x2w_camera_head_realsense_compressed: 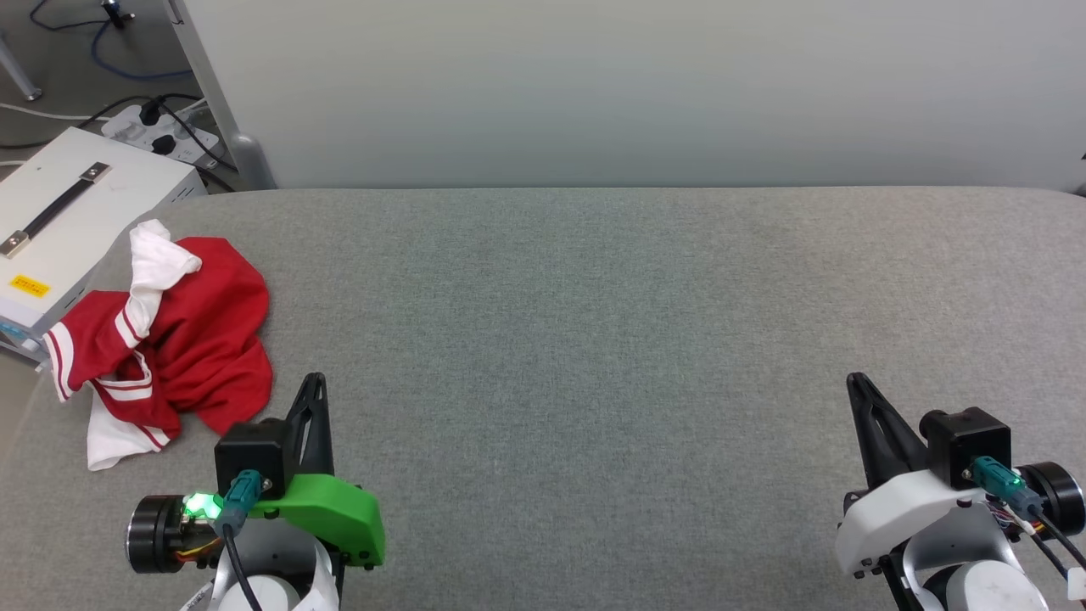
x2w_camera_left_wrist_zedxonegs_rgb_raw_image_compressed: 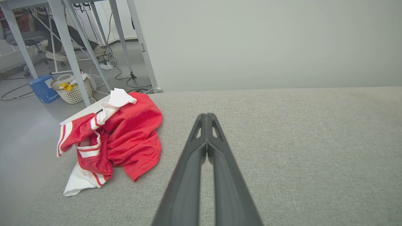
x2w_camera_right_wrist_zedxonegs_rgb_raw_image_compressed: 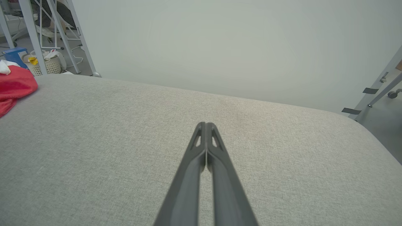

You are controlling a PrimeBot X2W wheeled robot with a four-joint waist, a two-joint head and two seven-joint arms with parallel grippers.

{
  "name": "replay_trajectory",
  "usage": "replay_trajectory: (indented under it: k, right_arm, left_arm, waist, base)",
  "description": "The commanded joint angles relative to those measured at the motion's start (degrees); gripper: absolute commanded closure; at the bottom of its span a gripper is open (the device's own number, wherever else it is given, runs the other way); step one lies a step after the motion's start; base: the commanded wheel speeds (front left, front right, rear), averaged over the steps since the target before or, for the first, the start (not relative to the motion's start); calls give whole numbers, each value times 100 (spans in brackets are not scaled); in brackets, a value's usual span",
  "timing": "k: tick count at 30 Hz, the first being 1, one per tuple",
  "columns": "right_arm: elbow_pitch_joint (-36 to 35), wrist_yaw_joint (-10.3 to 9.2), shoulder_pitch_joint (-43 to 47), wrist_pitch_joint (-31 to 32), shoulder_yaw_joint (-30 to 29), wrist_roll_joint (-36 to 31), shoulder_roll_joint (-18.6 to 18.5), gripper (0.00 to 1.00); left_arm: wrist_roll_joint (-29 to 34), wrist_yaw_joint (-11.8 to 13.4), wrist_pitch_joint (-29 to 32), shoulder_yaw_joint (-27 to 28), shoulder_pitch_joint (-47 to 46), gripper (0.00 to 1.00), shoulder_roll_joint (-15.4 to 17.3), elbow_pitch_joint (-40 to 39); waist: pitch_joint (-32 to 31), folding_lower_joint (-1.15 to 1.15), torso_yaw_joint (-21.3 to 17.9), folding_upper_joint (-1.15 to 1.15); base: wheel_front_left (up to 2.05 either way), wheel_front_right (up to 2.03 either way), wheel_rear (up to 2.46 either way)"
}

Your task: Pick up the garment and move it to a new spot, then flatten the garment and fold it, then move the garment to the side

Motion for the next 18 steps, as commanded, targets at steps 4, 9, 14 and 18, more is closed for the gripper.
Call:
replay_trajectory:
  k: [4, 9, 14, 18]
  right_arm:
    - [-27, -4, 58, 15, 5, -55, -3, 100]
    - [-27, -4, 58, 15, 5, -55, -3, 100]
    - [-27, -4, 58, 15, 5, -55, -3, 100]
    - [-27, -4, 58, 15, 5, -55, -3, 100]
  left_arm:
    - [55, 24, -4, 7, 87, 100, -27, -12]
    - [55, 24, -4, 7, 87, 100, -27, -12]
    - [55, 24, -4, 7, 87, 100, -27, -12]
    - [55, 24, -4, 7, 87, 100, -27, -12]
  waist:
    - [0, 0, 0, 69]
    - [0, 0, 0, 69]
    - [0, 0, 0, 69]
    - [0, 0, 0, 69]
  base:
    - [0, 0, 0]
    - [0, 0, 0]
    - [0, 0, 0]
    - [0, 0, 0]
